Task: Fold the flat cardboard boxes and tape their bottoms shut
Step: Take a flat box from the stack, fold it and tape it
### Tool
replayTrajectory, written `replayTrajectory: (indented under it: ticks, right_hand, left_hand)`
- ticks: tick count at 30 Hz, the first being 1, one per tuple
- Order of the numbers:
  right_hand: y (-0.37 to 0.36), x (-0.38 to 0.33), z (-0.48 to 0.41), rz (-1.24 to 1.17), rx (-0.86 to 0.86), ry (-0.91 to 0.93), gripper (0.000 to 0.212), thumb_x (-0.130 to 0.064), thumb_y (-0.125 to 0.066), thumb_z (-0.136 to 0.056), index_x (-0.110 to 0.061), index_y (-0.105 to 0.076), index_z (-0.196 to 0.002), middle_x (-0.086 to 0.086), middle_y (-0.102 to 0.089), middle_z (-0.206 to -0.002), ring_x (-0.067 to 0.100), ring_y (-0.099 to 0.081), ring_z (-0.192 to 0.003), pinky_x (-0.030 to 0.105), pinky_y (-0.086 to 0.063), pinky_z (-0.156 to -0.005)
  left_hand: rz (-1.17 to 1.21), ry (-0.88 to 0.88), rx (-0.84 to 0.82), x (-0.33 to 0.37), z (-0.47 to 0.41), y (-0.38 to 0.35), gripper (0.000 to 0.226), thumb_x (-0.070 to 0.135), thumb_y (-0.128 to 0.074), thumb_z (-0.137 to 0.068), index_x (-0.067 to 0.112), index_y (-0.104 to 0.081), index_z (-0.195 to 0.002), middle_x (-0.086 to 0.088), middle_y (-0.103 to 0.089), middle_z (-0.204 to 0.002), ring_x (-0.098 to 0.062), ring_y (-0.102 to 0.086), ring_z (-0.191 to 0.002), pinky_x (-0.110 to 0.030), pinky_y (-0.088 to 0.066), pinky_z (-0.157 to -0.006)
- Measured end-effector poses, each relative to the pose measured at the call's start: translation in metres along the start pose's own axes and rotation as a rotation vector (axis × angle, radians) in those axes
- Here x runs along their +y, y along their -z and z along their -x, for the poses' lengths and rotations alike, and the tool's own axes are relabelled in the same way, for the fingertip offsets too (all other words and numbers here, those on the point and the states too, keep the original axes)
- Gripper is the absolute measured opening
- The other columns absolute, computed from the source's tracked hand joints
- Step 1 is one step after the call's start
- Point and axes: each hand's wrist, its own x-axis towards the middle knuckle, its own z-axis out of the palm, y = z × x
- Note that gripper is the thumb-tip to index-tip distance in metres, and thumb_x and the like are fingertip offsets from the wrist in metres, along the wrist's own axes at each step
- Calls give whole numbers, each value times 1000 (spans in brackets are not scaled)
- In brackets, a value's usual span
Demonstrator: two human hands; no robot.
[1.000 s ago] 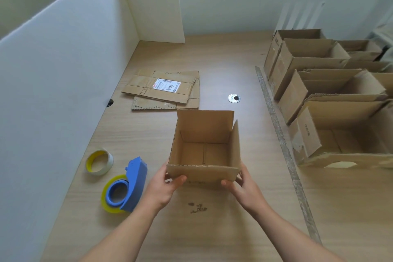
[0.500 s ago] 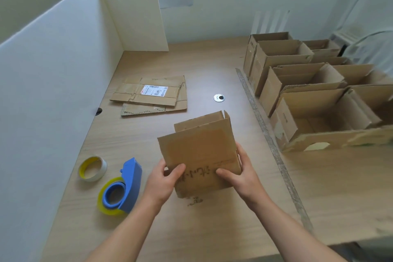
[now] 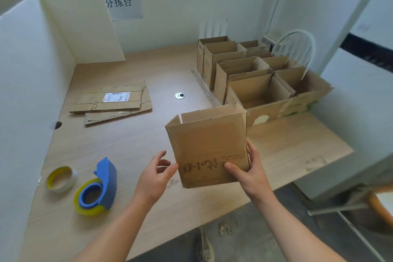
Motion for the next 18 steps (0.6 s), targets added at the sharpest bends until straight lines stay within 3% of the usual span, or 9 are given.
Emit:
replayTrajectory:
  ticks: [3, 7, 10, 14, 18]
  right_hand:
    - [39, -7, 17, 42, 92, 47, 88, -51, -86, -63, -60, -36, -135, -32, -58, -121, -5, -58, -112, 14, -53, -80]
    - [92, -8, 36, 62, 190, 77, 85, -42, -90, -67, -66, -38, -131, -16, -57, -134, 3, -57, -121, 27, -52, -94]
    - [134, -4, 45, 96, 247, 84, 85, -36, -88, -70, -65, -37, -132, -12, -56, -136, 4, -56, -122, 26, -51, -95]
    - [197, 6, 39, 166, 285, 71, 90, -50, -86, -67, -58, -32, -140, -17, -54, -135, -2, -54, -120, 23, -49, -91]
    - [273, 26, 12, 139, 309, 42, 90, -44, -88, -70, -59, -33, -140, -22, -54, -134, -1, -54, -122, 37, -49, -100]
  left_hand:
    - [-116, -121, -42, 19, 6, -21, 55, 44, -63, -93, 28, -45, -143, 11, -60, -111, -3, -60, -96, -12, -46, -69]
    - [-267, -284, -115, 48, 4, -52, 54, 38, -67, -92, 25, -49, -141, 11, -59, -112, -7, -59, -98, -19, -50, -81]
    - [-396, -401, -151, 70, -5, -81, 53, 39, -66, -92, 24, -50, -140, 9, -58, -118, -6, -57, -103, -24, -48, -91]
    - [-545, -528, -184, 101, -24, -130, 49, 43, -62, -93, 23, -54, -137, 8, -56, -128, -10, -54, -116, -25, -44, -96]
    - [-686, -607, -187, 135, -45, -196, 49, 47, -60, -93, 24, -54, -136, 7, -55, -131, -15, -54, -118, -28, -44, -95]
